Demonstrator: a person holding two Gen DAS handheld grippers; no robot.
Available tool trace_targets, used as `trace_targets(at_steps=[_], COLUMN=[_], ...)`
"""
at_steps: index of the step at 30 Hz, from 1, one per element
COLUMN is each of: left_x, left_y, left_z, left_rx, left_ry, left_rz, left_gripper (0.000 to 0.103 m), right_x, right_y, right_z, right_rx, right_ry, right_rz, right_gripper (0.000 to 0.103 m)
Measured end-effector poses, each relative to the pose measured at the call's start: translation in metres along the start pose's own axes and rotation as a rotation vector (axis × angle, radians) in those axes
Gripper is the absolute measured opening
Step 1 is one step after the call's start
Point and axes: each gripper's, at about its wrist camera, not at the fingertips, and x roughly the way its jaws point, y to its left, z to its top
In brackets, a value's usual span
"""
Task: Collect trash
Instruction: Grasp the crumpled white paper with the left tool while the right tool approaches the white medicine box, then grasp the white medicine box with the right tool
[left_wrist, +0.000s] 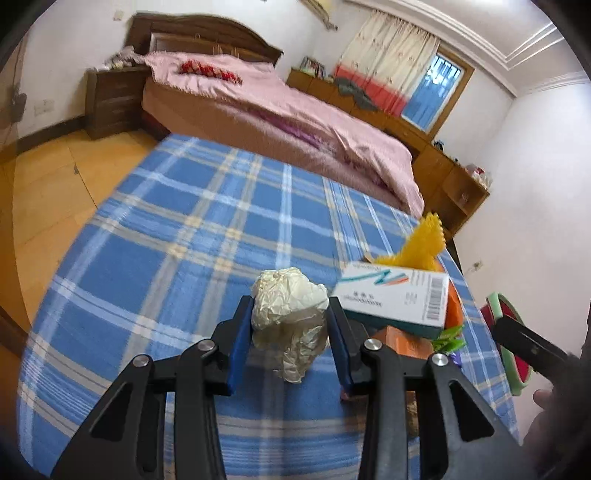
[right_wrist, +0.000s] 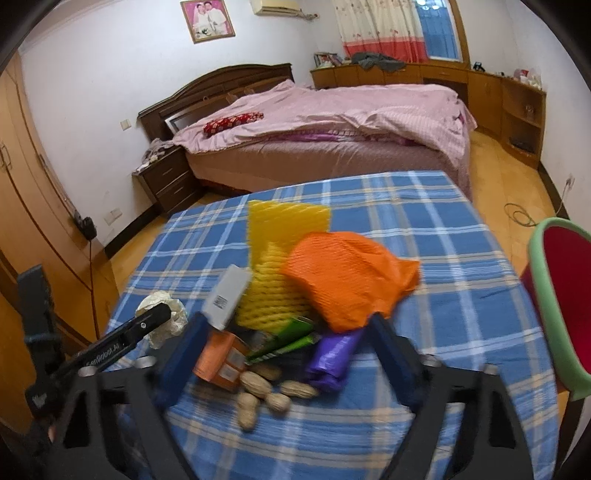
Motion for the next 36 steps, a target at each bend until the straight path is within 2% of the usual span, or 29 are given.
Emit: trace_targets(at_steps=[6, 9, 10, 12, 25, 36], left_x=[-0.012, -0.015, -0.016, -0.019, -0.012, -0.010], left_y=[0.009, 0.011, 0.010, 0.008, 0.013, 0.015], left_z=[0.004, 0.005, 0.005, 0.004, 0.003, 0.003], left_rx=[-0.020, -0.035, -0.033, -0.025, -0.051, -0.062], left_ry=[-0.063, -0.073, -0.076, -0.080, -0.066, -0.063], left_rz=[0.039, 0.012, 0.011, 0.005, 0.042, 0.050], left_gripper=[0.039, 0.039, 0.039, 0.039, 0.039, 0.039], right_x=[0.025, 0.032, 0.035, 0.038, 0.028, 0.059], right_y=[0.016, 0.026, 0.028, 0.031, 0.036, 0.040], right_z=[0.006, 0.010, 0.011, 0.012, 0.019, 0.024], right_rx=[0.037, 0.022, 0.018, 0.014, 0.001, 0.005], right_ry=[0.040, 0.036, 0.041, 0.052, 0.019, 0.092], right_rz=[0.039, 0.037, 0.046, 0.055, 0.071, 0.094], right_gripper=[0.070, 0.062, 0.054, 0.047, 0.047, 0.047])
